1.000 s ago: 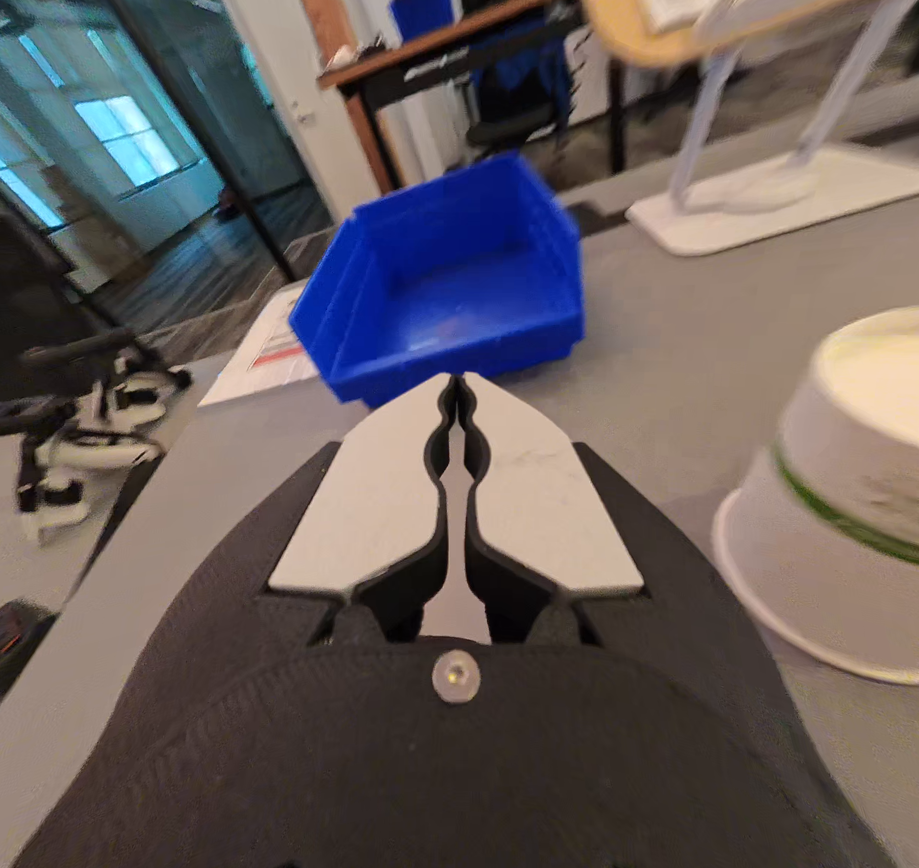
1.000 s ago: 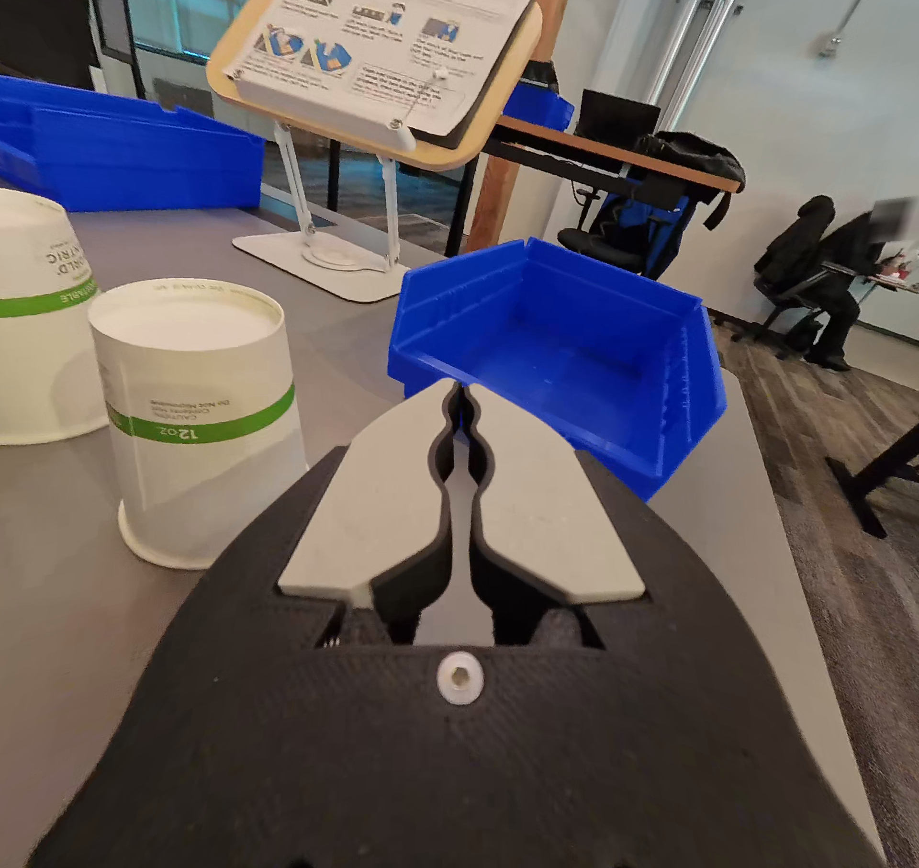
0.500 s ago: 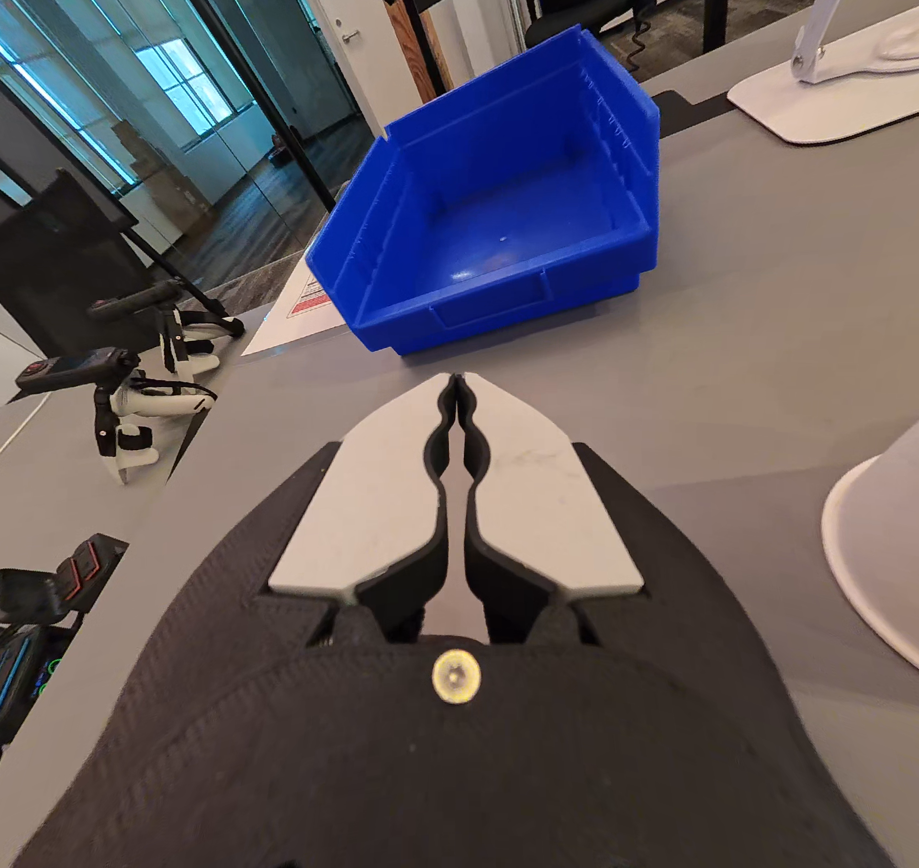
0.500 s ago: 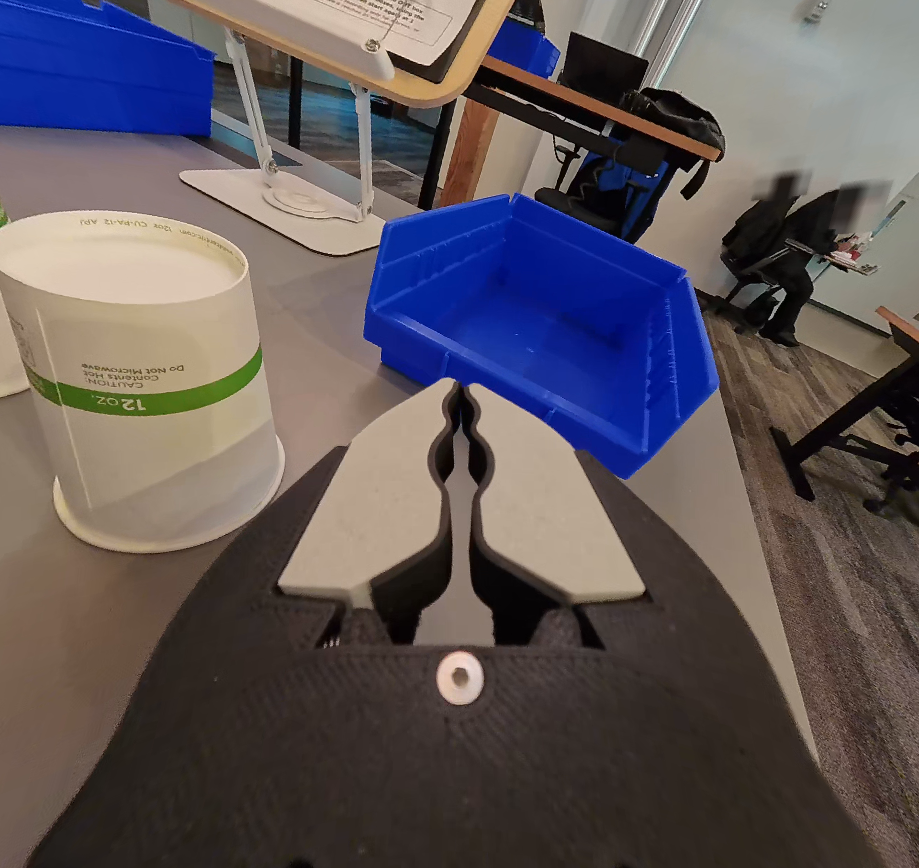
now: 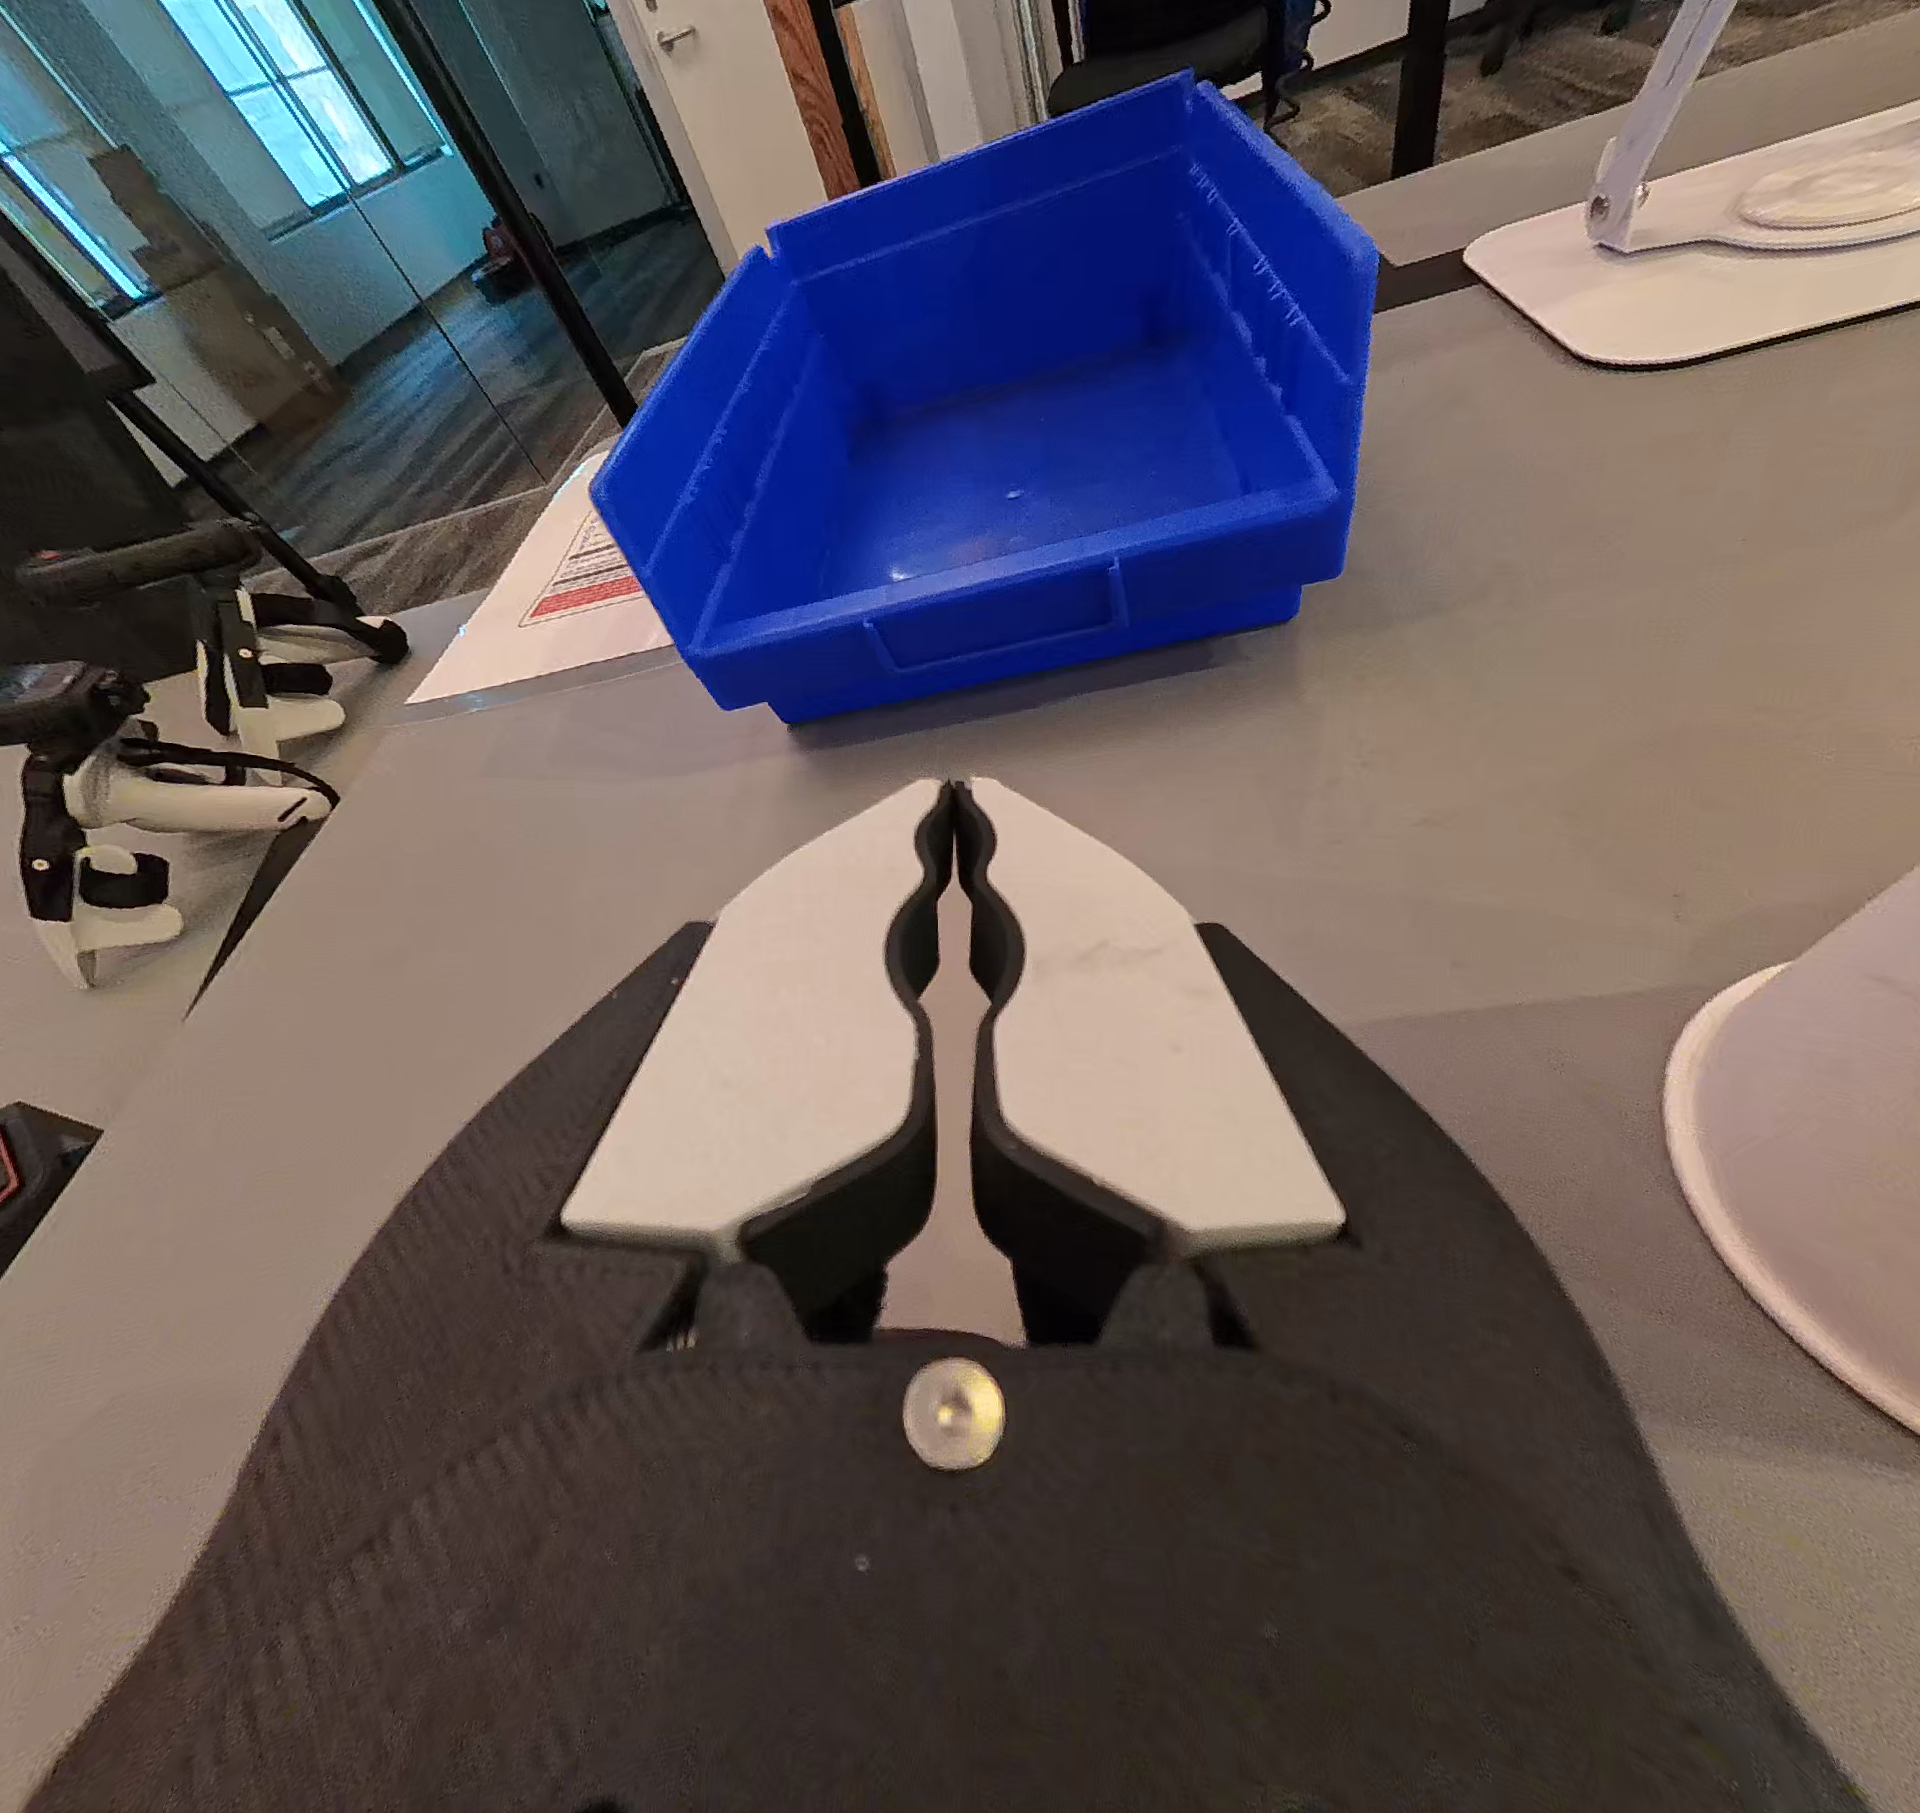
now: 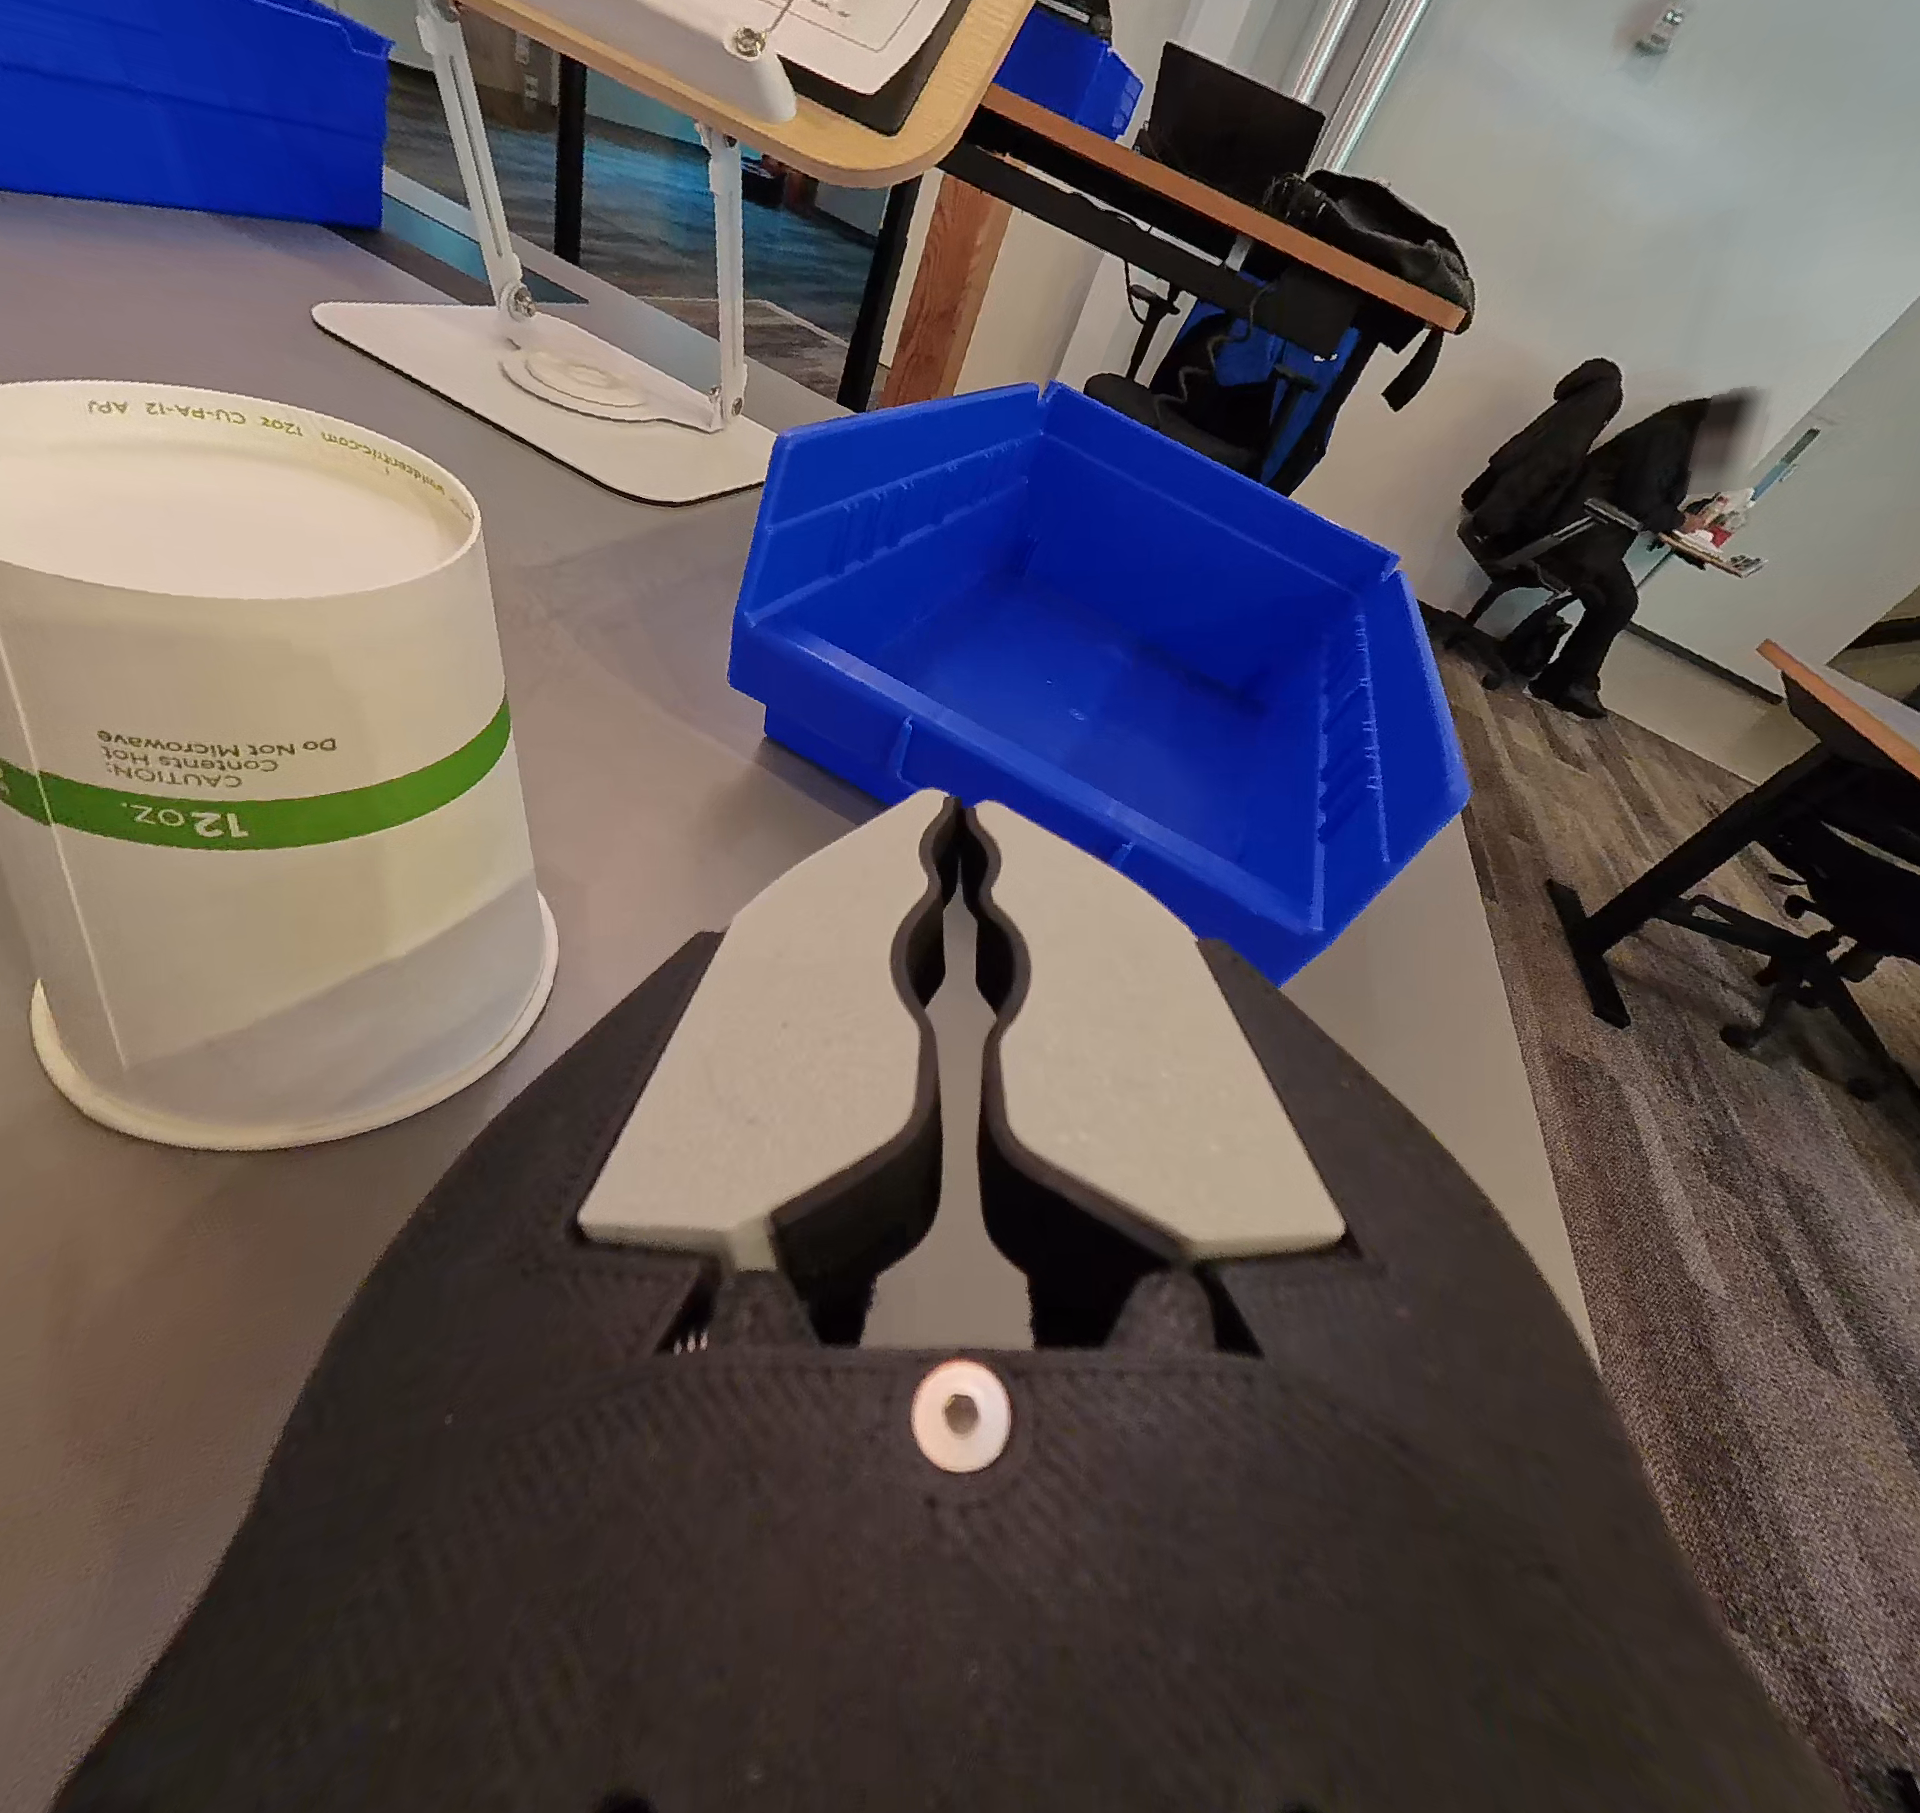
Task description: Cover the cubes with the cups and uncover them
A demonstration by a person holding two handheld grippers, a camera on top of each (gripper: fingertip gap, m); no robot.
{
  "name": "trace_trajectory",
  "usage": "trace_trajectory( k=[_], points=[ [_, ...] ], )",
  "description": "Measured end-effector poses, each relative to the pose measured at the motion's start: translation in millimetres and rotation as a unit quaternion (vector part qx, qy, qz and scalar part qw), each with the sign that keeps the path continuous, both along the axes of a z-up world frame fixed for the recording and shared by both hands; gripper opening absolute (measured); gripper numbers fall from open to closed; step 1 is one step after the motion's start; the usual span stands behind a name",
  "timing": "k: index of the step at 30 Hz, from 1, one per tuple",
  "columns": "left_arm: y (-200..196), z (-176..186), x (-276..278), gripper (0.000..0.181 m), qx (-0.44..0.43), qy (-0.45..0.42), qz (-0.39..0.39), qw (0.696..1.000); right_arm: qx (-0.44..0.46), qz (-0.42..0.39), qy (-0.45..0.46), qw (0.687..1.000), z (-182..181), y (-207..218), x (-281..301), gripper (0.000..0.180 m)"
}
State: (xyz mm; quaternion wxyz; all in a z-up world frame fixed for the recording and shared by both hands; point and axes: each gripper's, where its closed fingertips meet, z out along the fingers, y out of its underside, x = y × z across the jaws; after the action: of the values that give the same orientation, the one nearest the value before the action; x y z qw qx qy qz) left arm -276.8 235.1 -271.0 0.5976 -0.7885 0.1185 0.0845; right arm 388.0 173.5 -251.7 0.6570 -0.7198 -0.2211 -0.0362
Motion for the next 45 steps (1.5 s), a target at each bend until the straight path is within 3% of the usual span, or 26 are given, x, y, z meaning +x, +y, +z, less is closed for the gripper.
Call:
trace_trajectory(
  k=[45],
  points=[
    [6.5,-6.3,18.6,0.000,0.001,0.051,-0.013,0.999,-0.014,0.012,-0.003,1.000,-5.9,2.2,-5.0,0.000]
  ],
)
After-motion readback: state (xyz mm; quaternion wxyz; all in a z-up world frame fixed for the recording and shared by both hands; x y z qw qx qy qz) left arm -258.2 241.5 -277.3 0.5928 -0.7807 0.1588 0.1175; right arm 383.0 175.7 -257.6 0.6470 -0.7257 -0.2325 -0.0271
